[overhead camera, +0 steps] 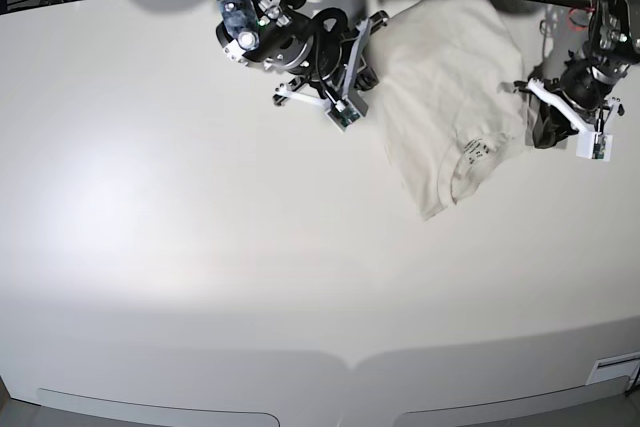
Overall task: Fold the T-shirt properly
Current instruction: 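Grasp the shirt with both grippers and drag it into a square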
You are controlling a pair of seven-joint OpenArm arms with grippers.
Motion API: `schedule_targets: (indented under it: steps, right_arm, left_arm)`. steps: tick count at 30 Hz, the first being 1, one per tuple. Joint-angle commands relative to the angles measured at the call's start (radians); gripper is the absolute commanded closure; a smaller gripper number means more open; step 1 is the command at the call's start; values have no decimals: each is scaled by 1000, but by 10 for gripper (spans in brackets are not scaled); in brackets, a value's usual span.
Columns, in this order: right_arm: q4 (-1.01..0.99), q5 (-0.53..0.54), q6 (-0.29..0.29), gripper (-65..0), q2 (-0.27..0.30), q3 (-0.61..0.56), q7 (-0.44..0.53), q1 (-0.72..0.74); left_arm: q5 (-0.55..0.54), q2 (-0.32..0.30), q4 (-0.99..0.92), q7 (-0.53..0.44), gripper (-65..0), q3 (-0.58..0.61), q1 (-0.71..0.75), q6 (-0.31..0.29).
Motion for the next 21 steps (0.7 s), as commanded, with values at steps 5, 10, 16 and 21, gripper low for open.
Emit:
schedule_targets:
  steps: [5,10,16,21]
  right_arm:
    - [14,12,6,0,-8,-3,20,6]
    - [14,13,5,0,-8,-3,20,6]
    - [14,13,5,0,-8,-3,-5,6]
    - [14,13,5,0,-8,-3,-6,6]
  left_arm:
    - [-36,-14,18,-36,0,-8,109,-1]
    - [-36,-14,17,-73,0,-8,224,-1]
    - [-19,10,-51,-204,0,-5,198,-2]
    - [65,69,-280,-202,0,-5,33,-14]
